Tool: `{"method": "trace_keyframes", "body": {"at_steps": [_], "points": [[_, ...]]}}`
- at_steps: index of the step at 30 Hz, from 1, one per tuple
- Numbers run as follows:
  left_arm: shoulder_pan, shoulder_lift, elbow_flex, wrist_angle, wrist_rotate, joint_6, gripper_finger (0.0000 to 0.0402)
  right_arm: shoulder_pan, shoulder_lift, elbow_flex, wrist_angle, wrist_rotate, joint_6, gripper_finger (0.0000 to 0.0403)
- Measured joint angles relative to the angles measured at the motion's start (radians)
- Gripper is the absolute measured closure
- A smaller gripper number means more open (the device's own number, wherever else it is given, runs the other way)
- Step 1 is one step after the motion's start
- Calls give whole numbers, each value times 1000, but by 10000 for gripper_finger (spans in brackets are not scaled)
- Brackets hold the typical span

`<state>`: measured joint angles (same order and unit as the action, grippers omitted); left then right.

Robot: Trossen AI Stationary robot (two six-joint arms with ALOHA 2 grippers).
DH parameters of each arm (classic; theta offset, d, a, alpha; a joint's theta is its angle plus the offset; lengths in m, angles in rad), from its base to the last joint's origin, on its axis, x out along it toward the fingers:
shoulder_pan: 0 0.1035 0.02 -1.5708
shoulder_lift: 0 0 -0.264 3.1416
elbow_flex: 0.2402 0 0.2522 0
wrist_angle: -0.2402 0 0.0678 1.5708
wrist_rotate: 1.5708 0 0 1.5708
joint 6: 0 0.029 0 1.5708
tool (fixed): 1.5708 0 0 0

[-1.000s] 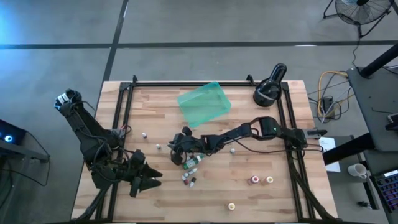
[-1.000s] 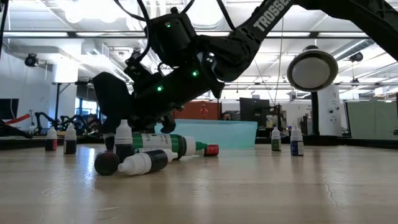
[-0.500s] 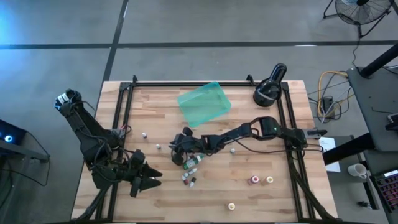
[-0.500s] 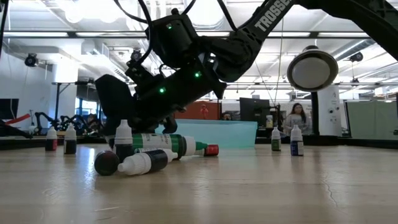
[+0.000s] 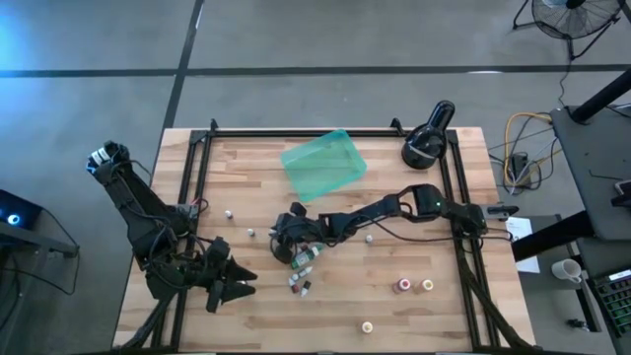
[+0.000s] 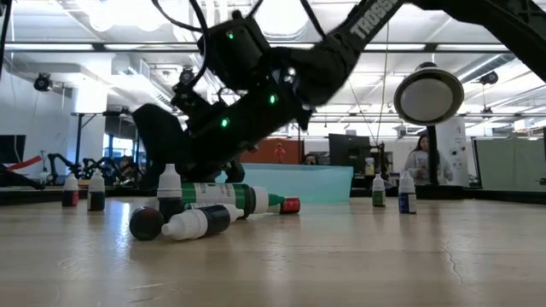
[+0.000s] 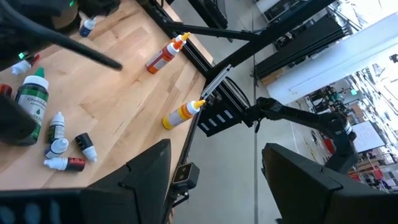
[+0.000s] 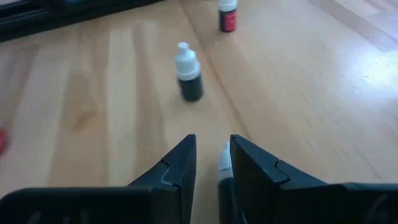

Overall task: Pick & Place food coloring
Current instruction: Adjust the yellow small food coloring bottle

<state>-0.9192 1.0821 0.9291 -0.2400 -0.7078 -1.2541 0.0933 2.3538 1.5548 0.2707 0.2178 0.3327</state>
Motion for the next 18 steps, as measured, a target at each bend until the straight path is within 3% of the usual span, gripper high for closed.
{"method": "trace_keyframes", "body": {"at_steps": [8, 13, 18], "points": [[0, 0, 0, -12, 0, 12, 177, -5, -66, 301, -637, -36, -16, 322], [-2, 0, 7, -4, -8, 35, 177, 1, -64, 433, -648, -39, -85, 331], [-44, -15, 64, -53, -110, 93, 177, -22, -24, 448, -745, -11, -49, 343]]}}
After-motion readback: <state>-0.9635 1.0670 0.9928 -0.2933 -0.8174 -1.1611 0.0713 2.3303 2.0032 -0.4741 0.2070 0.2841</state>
